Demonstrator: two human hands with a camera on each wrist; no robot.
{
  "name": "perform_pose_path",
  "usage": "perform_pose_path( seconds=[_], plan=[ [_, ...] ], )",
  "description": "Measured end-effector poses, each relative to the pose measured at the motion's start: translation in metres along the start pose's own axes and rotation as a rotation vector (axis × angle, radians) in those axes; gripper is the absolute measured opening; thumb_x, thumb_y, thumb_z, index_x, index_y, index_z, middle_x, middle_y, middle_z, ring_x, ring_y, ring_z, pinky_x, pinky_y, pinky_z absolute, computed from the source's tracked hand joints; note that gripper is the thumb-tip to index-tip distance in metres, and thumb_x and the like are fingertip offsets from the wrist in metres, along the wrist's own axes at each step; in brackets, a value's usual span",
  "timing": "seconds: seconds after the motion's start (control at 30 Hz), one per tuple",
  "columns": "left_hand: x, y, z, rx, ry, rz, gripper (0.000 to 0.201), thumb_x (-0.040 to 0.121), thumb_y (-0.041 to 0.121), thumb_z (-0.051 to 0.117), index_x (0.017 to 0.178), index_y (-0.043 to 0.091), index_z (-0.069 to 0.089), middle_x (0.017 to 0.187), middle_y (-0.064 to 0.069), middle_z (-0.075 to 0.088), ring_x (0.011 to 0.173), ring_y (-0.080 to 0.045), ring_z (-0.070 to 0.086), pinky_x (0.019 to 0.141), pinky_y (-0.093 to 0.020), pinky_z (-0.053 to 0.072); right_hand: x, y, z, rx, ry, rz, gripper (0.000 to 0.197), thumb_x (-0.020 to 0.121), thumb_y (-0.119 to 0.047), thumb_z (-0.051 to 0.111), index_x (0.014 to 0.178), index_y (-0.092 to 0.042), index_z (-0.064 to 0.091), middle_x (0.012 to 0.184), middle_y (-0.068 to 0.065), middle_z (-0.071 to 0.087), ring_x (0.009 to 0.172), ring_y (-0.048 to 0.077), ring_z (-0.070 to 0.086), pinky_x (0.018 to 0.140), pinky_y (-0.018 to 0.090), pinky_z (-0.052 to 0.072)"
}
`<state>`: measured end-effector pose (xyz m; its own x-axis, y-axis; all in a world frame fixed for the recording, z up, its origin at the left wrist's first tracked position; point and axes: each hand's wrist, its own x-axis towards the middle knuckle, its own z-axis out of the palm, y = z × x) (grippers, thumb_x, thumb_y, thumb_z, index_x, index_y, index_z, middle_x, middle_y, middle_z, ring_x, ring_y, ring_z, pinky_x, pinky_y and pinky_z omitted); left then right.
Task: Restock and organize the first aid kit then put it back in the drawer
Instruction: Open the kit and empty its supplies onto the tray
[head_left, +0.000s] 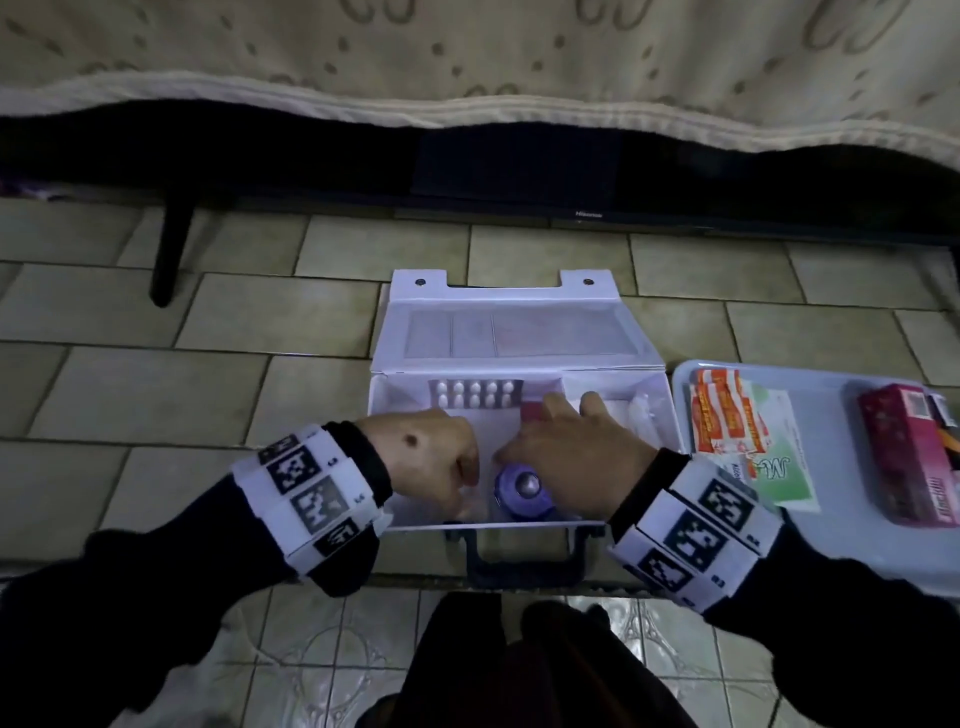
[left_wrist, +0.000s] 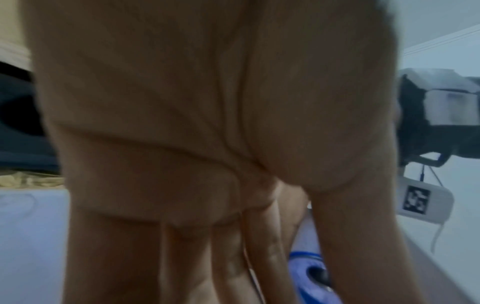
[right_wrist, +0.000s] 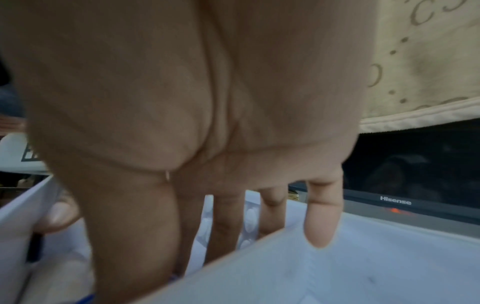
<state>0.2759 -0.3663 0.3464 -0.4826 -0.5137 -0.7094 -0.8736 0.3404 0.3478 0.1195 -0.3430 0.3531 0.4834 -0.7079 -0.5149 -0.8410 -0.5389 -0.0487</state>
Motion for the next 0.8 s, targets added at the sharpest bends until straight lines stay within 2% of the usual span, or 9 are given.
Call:
perform_pose_path(
  seconds=[0.17, 0.33, 0.4, 0.47, 0.53, 0.6, 0.67, 0.73, 0.8],
  plan=[
    [0.004, 0.006, 0.003, 0.116, -0.03, 0.049, 0.028, 0.088, 0.028, 0.058, 0.114, 0.018, 0.064, 0.114, 0.001, 0.066, 0.105, -0.017, 0.059, 0.092, -0.027, 0.047, 0.0, 0.0, -0.007, -0.011, -0.041, 0.005, 0.038, 0.092, -0.018, 0.045, 0.127, -0.031, 0.05, 0.135, 0.002, 0.043, 0.132, 0.027, 0.024, 0.103, 0.045, 0.022],
    [0.008, 0.014, 0.005, 0.273, 0.0, 0.054, 0.027, 0.094, 0.03, 0.05, 0.093, 0.008, 0.065, 0.108, -0.011, 0.066, 0.089, -0.023, 0.057, 0.076, -0.027, 0.042, 0.002, 0.0, -0.01, 0.049, 0.053, 0.009, 0.028, 0.087, -0.014, 0.054, 0.115, -0.018, 0.052, 0.121, 0.004, 0.056, 0.123, 0.025, 0.038, 0.1, 0.042, 0.025],
    [0.008, 0.016, 0.004, 0.323, -0.024, 0.038, 0.028, 0.093, 0.029, 0.05, 0.069, 0.015, 0.052, 0.106, -0.013, 0.066, 0.087, -0.025, 0.057, 0.075, -0.029, 0.043, 0.002, 0.002, -0.011, 0.057, 0.061, -0.001, 0.032, 0.085, -0.015, 0.058, 0.116, -0.016, 0.051, 0.123, 0.005, 0.055, 0.122, 0.024, 0.042, 0.099, 0.039, 0.029],
    [0.012, 0.017, 0.003, 0.369, -0.064, 0.01, 0.036, 0.091, 0.031, 0.052, 0.059, 0.022, 0.038, 0.099, -0.013, 0.067, 0.088, -0.025, 0.059, 0.079, -0.031, 0.046, 0.002, 0.005, -0.011, 0.115, 0.063, -0.002, 0.037, 0.085, -0.014, 0.061, 0.12, -0.013, 0.05, 0.126, 0.007, 0.053, 0.121, 0.025, 0.045, 0.096, 0.035, 0.035],
    [0.014, 0.016, 0.003, 0.357, -0.1, -0.026, 0.031, 0.089, 0.031, 0.054, 0.061, 0.017, 0.048, 0.084, -0.009, 0.063, 0.077, -0.021, 0.055, 0.075, -0.031, 0.047, 0.0, 0.01, -0.012, 0.263, 0.127, 0.003, 0.036, 0.083, -0.009, 0.061, 0.118, -0.007, 0.051, 0.123, 0.012, 0.055, 0.116, 0.028, 0.049, 0.088, 0.033, 0.041],
    [0.013, 0.015, 0.001, 0.325, -0.101, -0.075, 0.027, 0.086, 0.03, 0.056, 0.072, 0.009, 0.062, 0.074, -0.006, 0.058, 0.068, -0.017, 0.049, 0.063, -0.026, 0.04, -0.01, 0.018, -0.014, 0.495, 0.264, 0.031, 0.033, 0.079, -0.004, 0.063, 0.11, -0.007, 0.055, 0.112, 0.014, 0.06, 0.106, 0.028, 0.053, 0.079, 0.03, 0.042],
    [0.007, 0.017, -0.006, 0.227, -0.027, -0.121, 0.023, 0.084, 0.029, 0.06, 0.077, 0.008, 0.067, 0.075, -0.004, 0.062, 0.069, -0.016, 0.052, 0.057, -0.02, 0.035, -0.031, 0.034, -0.018, 0.723, 0.406, 0.079, 0.03, 0.075, -0.005, 0.067, 0.104, -0.011, 0.06, 0.102, 0.008, 0.065, 0.093, 0.021, 0.055, 0.071, 0.024, 0.041],
    [0.0, 0.021, -0.017, 0.11, 0.142, -0.155, 0.019, 0.083, 0.031, 0.065, 0.082, 0.013, 0.072, 0.081, 0.003, 0.069, 0.079, -0.01, 0.062, 0.059, -0.008, 0.035, -0.061, 0.058, -0.021, 0.859, 0.538, 0.142, 0.027, 0.074, -0.007, 0.072, 0.099, -0.014, 0.064, 0.091, -0.002, 0.064, 0.084, 0.011, 0.053, 0.064, 0.011, 0.038],
    [-0.011, 0.039, -0.033, -0.028, 0.345, -0.153, 0.013, 0.08, 0.034, 0.07, 0.077, 0.021, 0.071, 0.079, 0.011, 0.069, 0.077, -0.001, 0.063, 0.058, -0.005, 0.035, -0.095, 0.093, -0.02, 0.877, 0.608, 0.223, 0.026, 0.073, -0.008, 0.074, 0.097, -0.013, 0.068, 0.086, -0.003, 0.064, 0.08, 0.011, 0.057, 0.064, 0.005, 0.039]
  ],
)
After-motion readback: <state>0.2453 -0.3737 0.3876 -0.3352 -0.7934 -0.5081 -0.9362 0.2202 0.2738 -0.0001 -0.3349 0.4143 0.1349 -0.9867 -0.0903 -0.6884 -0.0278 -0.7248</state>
